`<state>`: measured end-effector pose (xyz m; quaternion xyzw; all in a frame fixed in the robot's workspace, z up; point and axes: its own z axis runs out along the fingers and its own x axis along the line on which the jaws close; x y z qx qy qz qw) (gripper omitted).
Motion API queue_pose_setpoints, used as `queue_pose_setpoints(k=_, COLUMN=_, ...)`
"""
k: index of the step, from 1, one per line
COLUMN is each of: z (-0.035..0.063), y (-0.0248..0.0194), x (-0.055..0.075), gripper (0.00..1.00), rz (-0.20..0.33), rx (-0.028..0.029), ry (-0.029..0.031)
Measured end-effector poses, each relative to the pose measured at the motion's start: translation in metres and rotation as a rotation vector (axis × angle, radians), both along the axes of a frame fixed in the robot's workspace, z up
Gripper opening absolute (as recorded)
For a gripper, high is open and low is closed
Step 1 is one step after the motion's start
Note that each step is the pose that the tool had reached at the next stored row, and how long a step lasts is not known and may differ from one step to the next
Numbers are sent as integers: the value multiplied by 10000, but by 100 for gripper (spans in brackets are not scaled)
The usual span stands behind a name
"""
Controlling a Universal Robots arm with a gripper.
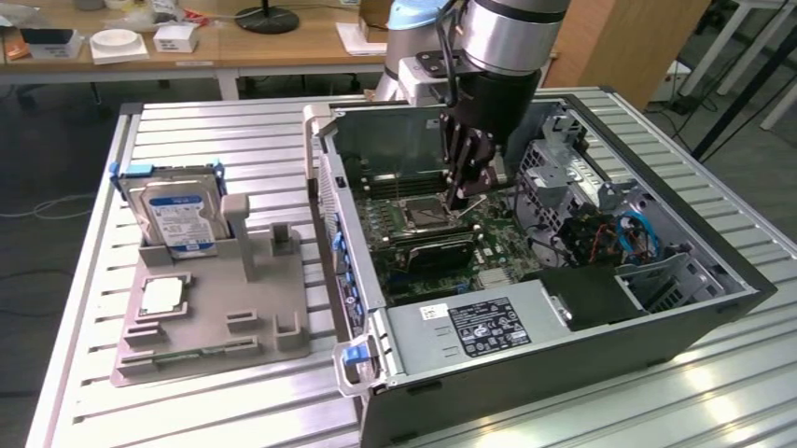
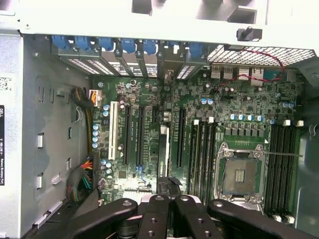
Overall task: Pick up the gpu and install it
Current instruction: 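Press down on the gpu until it lock into place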
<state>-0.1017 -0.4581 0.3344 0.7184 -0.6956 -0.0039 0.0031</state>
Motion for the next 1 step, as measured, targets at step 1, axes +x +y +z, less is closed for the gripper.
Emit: queue_pose_setpoints(k=1, z=0, y=0, x=0, gripper=11, rz=0, rx=0, ry=0)
